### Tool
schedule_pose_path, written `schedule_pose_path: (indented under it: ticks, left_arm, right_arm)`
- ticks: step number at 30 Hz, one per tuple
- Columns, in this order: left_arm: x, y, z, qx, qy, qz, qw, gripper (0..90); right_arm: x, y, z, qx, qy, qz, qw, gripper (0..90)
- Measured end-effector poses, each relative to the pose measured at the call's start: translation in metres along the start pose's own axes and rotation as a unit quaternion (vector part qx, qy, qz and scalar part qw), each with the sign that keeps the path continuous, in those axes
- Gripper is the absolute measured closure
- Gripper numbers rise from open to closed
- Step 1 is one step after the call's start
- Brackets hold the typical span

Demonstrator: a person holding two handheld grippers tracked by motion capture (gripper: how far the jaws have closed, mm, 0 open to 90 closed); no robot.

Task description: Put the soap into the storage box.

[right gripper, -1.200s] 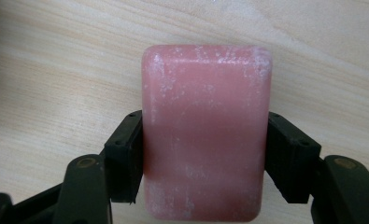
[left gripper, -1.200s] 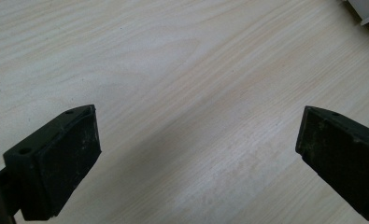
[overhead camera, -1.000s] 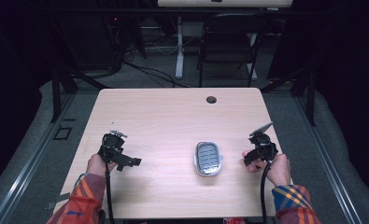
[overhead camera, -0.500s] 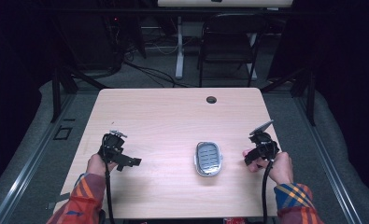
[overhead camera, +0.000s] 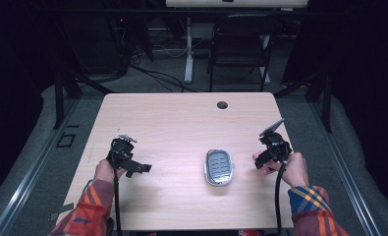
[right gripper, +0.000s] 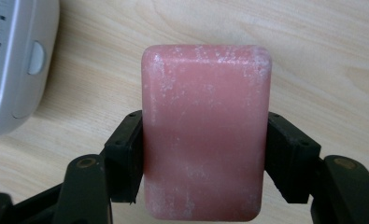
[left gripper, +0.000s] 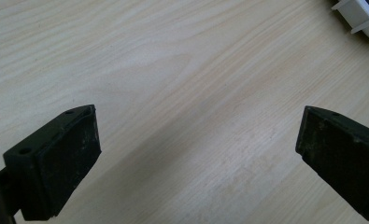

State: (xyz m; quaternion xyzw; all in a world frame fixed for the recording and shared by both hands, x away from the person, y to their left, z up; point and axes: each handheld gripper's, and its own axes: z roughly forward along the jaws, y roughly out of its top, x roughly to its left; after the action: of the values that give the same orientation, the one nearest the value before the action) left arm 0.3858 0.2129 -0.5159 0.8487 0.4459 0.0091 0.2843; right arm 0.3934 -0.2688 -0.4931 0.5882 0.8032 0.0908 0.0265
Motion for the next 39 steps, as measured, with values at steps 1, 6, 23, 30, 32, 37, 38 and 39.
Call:
schedule_pose_path:
  ticks: [1,6,23,30,32,37,38,39]
  left_arm:
    - [0.000,0.001,0.000,0.000,-0.001,0.002,1.0000,0.0]
    - [-0.001,0.003,0.001,-0.001,-0.002,0.004,1.0000,0.0]
    - [-0.001,0.007,0.005,-0.002,-0.010,0.008,0.9999,0.0]
    - [-0.004,0.011,0.007,0.002,-0.010,0.015,0.9998,0.0]
    - [-0.005,0.011,0.008,0.000,-0.011,0.014,0.9998,0.0]
    - [-0.003,0.010,0.007,0.002,-0.012,0.014,0.9998,0.0]
    - [-0.003,0.010,0.007,0.000,-0.012,0.014,0.9998,0.0]
    - [-0.003,0.010,0.007,0.000,-0.012,0.014,0.9998,0.0]
  right_arm:
    - [0.002,0.002,-0.002,0.001,-0.003,-0.002,1.0000,37.1]
    - [0.009,0.009,-0.004,-0.007,0.005,-0.003,1.0000,37.1]
    - [0.019,0.022,-0.022,0.002,0.007,-0.027,0.9996,37.1]
    - [0.025,0.028,-0.031,0.000,0.005,-0.035,0.9994,37.1]
    - [0.026,0.028,-0.032,-0.002,0.006,-0.034,0.9994,37.1]
    - [0.031,0.035,-0.038,0.003,0.004,-0.045,0.9990,37.1]
    - [0.033,0.036,-0.039,-0.001,0.003,-0.044,0.9990,37.1]
    - [0.033,0.036,-0.039,-0.001,0.003,-0.044,0.9990,37.1]
